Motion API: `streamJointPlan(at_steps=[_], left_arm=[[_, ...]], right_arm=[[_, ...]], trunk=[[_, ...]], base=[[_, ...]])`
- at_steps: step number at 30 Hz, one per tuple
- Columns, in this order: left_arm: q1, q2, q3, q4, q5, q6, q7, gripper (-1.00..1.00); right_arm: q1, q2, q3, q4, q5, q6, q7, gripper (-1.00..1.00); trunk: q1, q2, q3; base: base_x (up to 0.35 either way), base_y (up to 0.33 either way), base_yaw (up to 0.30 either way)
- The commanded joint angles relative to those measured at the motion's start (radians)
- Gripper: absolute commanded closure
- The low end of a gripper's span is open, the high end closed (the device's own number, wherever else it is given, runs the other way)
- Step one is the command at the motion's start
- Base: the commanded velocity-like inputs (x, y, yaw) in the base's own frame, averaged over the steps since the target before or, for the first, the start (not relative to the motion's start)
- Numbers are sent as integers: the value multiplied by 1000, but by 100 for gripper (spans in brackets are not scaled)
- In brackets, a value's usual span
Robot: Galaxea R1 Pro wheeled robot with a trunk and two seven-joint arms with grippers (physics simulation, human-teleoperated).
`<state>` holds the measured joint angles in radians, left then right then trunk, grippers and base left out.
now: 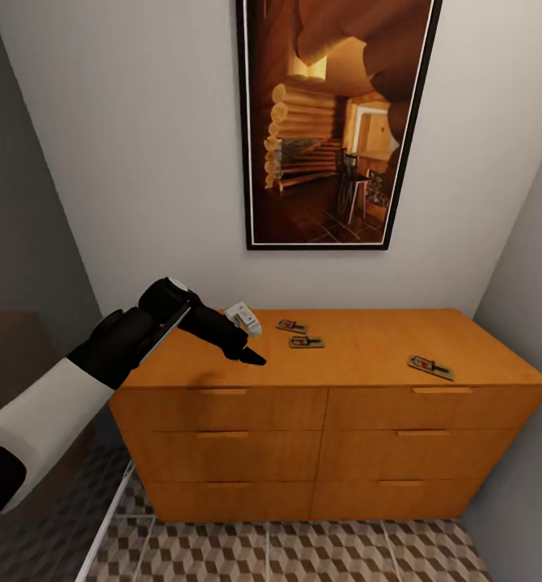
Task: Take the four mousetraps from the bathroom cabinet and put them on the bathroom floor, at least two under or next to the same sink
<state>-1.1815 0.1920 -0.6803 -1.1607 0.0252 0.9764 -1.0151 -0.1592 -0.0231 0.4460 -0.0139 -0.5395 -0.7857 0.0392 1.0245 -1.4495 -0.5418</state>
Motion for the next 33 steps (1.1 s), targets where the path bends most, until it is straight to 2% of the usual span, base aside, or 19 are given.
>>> streamJointPlan(at_steps=[1, 12, 14, 16, 18, 21, 24, 28, 33], left_arm=[[-1, 0, -5, -1, 2, 7, 0, -100], [-1, -22, -18, 0, 2, 7, 0, -100], [-1, -28, -35, 0, 2, 7, -1, -100], [-1, -31, -64, 0, 2, 6, -1, -100], [-1, -33, -108, 0, 3, 2, -3, -100], [-1, -33, -139, 0, 4, -6, -5, -100], [-1, -34, -155, 0, 5, -17, -29, -100], [-1, -34, -163, 0, 2, -51, -105, -100], [-1, -34, -161, 1, 1, -67, -127, -100]], right_arm=[[0, 0, 7, 0, -13, -2, 7, 100], [13, 0, 7, 0, -13, 2, 5, 100], [18, 0, 7, 0, -13, 2, 6, 100], [20, 0, 7, 0, -13, 2, 6, 100], [22, 0, 7, 0, -13, 2, 6, 100], [22, 0, 7, 0, -13, 2, 5, 100], [23, 0, 7, 0, -13, 2, 5, 100], [23, 0, 7, 0, -13, 2, 5, 100], [23, 1, 7, 0, -13, 2, 5, 100]], trunk=[[1, 0, -1], [1, 0, -1], [1, 0, -1], [1, 0, -1], [1, 0, -1], [1, 0, -1], [1, 0, -1], [1, 0, -1], [1, 0, -1]], base=[[325, -69, 0], [265, -86, 0], [62, -16, 0], [32, -8, 0], [15, -4, 0], [7, -2, 0], [2, -1, 0], [0, 0, 0], [0, 0, 0]])
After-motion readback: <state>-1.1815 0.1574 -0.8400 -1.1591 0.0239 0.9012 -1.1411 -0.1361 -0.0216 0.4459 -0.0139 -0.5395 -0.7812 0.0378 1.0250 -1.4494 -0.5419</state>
